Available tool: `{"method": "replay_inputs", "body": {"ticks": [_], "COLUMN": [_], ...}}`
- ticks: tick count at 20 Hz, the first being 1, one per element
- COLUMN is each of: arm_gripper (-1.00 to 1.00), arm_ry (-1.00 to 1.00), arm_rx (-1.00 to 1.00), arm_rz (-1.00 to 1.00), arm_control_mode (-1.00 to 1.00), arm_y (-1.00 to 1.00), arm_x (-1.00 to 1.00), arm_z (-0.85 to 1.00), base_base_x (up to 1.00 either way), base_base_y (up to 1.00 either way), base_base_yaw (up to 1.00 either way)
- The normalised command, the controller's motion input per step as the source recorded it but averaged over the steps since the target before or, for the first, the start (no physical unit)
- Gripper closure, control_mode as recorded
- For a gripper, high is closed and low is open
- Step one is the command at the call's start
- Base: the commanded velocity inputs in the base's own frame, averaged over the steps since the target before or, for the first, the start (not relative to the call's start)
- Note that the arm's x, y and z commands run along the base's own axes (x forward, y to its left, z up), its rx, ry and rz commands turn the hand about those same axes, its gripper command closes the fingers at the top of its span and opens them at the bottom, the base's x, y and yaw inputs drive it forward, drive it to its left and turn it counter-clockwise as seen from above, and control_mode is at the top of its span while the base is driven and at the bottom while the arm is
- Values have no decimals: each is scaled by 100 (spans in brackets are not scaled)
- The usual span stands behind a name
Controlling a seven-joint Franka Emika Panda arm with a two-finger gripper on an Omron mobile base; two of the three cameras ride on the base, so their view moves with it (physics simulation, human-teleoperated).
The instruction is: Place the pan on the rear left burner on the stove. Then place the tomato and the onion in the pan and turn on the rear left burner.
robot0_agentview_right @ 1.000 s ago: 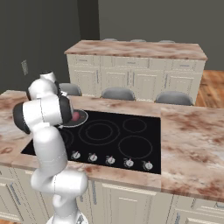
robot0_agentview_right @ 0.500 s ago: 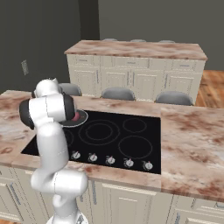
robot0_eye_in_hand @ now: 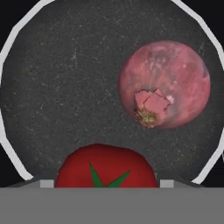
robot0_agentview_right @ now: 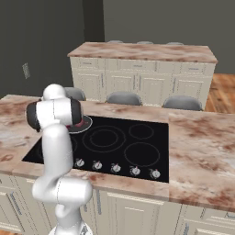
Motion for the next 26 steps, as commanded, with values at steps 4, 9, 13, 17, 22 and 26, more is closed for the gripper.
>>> {"method": "replay_inputs", "body": {"ticks": [4, 9, 13, 17, 22, 26], "arm_gripper": [100, -100, -100, -100, -100, -100], "arm_ry": [0, 0, 0, -1, -5, -11], "arm_rx": [0, 0, 0, 0, 0, 0], "arm_rz": [-9, -9, -6, -1, 0, 0], "arm_control_mode": [-100, -100, -100, -100, -100, -100], "arm_y": [0, 0, 0, -5, -4, -3], "arm_x": [27, 10, -2, -30, -29, -24], "arm_z": [-23, -12, 0, 9, 29, 52], "base_base_x": [0, 0, 0, 0, 0, 0], "base_base_y": [0, 0, 0, 0, 0, 0], "base_base_yaw": [0, 0, 0, 0, 0, 0]}}
